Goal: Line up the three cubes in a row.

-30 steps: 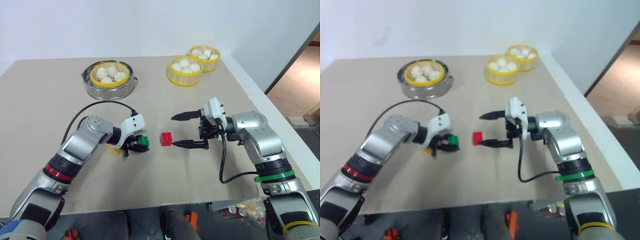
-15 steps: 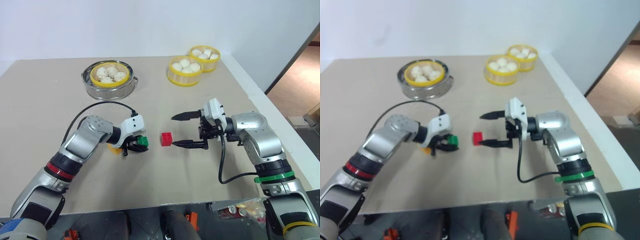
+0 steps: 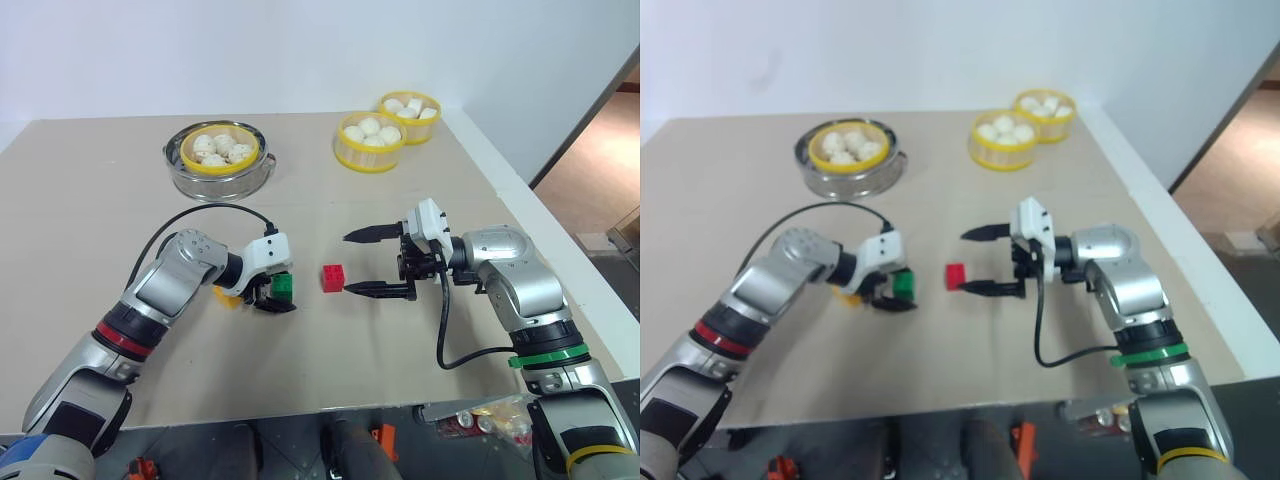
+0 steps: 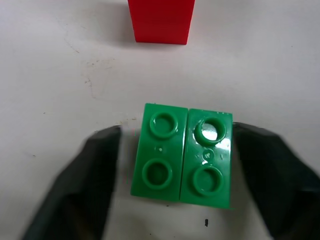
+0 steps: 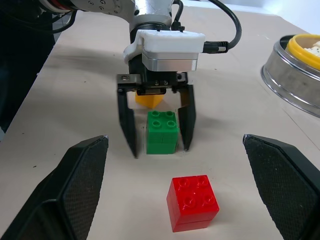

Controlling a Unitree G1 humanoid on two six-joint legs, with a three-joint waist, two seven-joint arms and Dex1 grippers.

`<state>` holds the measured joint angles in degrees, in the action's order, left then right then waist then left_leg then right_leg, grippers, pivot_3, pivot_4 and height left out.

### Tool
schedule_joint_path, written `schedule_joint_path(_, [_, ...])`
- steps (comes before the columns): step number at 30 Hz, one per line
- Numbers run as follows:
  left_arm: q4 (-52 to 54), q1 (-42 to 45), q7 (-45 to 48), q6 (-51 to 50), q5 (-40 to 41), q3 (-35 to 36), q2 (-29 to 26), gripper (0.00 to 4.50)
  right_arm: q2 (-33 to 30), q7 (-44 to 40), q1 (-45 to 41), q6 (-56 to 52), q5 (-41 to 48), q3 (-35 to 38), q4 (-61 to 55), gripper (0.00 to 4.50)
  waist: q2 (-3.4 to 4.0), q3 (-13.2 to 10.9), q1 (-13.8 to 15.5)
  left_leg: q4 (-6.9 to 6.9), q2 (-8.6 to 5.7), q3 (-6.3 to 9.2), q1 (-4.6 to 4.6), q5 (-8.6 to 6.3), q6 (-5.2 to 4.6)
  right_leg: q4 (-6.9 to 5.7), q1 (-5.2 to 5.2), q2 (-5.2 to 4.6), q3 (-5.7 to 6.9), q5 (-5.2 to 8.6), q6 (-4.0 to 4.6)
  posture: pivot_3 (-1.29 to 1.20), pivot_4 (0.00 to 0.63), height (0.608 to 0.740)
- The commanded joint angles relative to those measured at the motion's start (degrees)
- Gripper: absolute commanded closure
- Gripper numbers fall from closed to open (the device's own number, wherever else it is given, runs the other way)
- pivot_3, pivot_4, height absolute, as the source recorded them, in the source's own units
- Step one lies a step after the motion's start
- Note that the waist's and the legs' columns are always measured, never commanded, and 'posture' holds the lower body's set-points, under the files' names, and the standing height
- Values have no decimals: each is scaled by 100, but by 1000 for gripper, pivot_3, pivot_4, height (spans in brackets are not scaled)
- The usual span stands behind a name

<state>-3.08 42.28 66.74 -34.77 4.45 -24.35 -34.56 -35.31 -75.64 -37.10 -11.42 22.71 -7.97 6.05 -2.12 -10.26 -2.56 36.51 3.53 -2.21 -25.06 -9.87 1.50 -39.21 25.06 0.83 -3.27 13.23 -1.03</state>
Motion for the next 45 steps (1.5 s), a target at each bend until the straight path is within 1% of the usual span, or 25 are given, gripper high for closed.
schedule_joint_path(1, [156,135,11,10,-42,69,-42,21,-48,25,-45,12,25,180,-96,0,0,0,0,0,0,0,0,0,0,0,0,0,0,0,0,0,150,740])
schedule_joint_path(10, [381,228,-40,-145,80,254,-55,21,-4,13,-130,44,-21,133,16,0,0,0,1,0,0,0,0,0,0,0,0,0,0,0,0,0,150,740])
schedule_joint_path(14, [538,359,-27,-315,189,437,-196,21,-9,0,-136,36,-37,138,29,0,0,0,-4,0,0,0,0,0,0,0,0,0,0,0,0,0,150,740])
schedule_joint_path(19, [716,428,107,-549,564,891,-505,21,-44,-11,-147,29,-55,163,68,0,0,0,-8,-1,1,2,1,0,0,0,1,2,1,0,0,0,150,740])
schedule_joint_path(21, [760,354,177,-473,797,1175,-619,21,-57,-6,-139,26,-58,171,62,0,0,0,-6,-1,1,2,0,0,0,0,0,1,1,0,0,0,150,740])
schedule_joint_path(26, [413,-433,196,571,1663,2628,-508,21,-58,48,-134,36,-67,195,66,0,1,0,-23,-1,3,-7,3,0,0,0,1,-2,-5,0,0,0,150,740])
schedule_joint_path(27, [304,-639,189,822,1718,2810,-495,21,-49,57,-137,38,-65,189,63,0,1,0,-20,-2,4,-6,4,0,0,0,2,-1,-4,0,0,0,150,740])
schedule_joint_path(30, [170,-1091,-394,1394,1736,3308,-224,21,-30,82,-132,46,-70,158,36,0,2,1,-5,-4,6,-2,7,0,0,-2,0,0,2,0,4,0,150,740])
schedule_joint_path(33, [491,-1551,-803,1558,1705,3474,-99,21,-39,81,-122,53,-69,159,33,0,1,1,6,2,5,-1,1,2,0,-2,-1,-3,4,-3,0,0,150,740])
schedule_joint_path(35, [990,-2058,-1116,1520,1786,3579,29,21,-44,70,-119,70,-86,155,52,0,1,1,6,3,1,-7,0,2,0,1,-2,-10,0,-6,-6,0,150,740])
schedule_joint_path(37, [1315,-2377,-1312,1439,1882,3627,104,21,-45,62,-120,74,-96,154,65,0,1,1,6,3,0,-17,1,2,1,7,-3,-15,-11,-7,-13,0,150,740])
schedule_joint_path(41, [1578,-2697,-1446,1438,1961,3600,108,21,-46,15,-123,102,-119,125,103,0,1,1,19,4,-1,-14,2,4,-1,7,-4,-14,-6,-13,-13,0,150,740])
schedule_joint_path(45, [1629,-2967,-1381,1461,1963,3577,-51,21,-38,-29,-149,130,-141,103,148,0,1,1,6,4,0,-16,9,9,-3,6,-5,-11,-8,-23,-9,0,150,740])
